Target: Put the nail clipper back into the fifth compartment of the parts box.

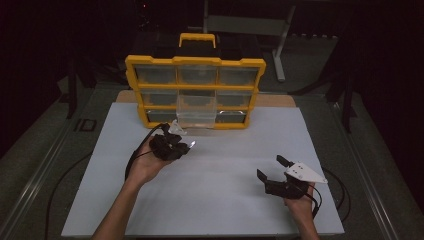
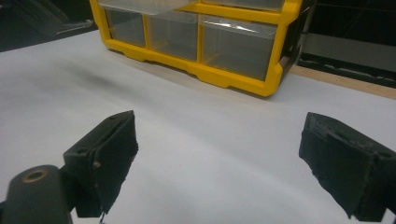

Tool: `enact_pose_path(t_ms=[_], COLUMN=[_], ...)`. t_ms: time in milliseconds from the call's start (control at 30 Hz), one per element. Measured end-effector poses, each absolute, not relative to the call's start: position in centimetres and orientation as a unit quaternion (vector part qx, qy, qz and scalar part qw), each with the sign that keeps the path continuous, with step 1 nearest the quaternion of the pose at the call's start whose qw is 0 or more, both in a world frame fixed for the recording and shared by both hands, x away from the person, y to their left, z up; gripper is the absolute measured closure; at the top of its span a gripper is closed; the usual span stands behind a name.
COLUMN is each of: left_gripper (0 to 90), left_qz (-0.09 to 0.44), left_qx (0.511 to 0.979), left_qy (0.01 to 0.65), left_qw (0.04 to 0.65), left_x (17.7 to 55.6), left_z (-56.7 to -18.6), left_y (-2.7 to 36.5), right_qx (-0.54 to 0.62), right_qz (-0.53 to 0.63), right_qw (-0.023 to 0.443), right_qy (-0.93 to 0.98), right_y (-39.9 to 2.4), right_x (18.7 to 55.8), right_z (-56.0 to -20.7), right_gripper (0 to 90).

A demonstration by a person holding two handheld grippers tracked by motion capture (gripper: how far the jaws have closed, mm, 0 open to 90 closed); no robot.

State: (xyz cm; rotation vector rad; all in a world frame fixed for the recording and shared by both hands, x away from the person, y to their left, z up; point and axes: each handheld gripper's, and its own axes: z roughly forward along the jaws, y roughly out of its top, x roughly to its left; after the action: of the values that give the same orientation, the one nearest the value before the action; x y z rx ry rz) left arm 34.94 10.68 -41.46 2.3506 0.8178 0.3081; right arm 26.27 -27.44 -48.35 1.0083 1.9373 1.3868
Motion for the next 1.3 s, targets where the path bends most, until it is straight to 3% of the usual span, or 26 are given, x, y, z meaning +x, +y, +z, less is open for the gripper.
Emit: enact_pose_path(t_ms=[1300], left_gripper=[79.8], left_qz=[0.112], left_qx=[0.884], left_qy=[0.287], left_qw=[0.352], left_x=[35.9], left_z=[-38.3], left_y=[13.0], right_qx=[0.375], right_qz=[0.514], right_qw=[0.273], right_qy=[0.722], right_y=[-27.4], right_x=[26.3], right_z=[-48.4], right_gripper=[11.1])
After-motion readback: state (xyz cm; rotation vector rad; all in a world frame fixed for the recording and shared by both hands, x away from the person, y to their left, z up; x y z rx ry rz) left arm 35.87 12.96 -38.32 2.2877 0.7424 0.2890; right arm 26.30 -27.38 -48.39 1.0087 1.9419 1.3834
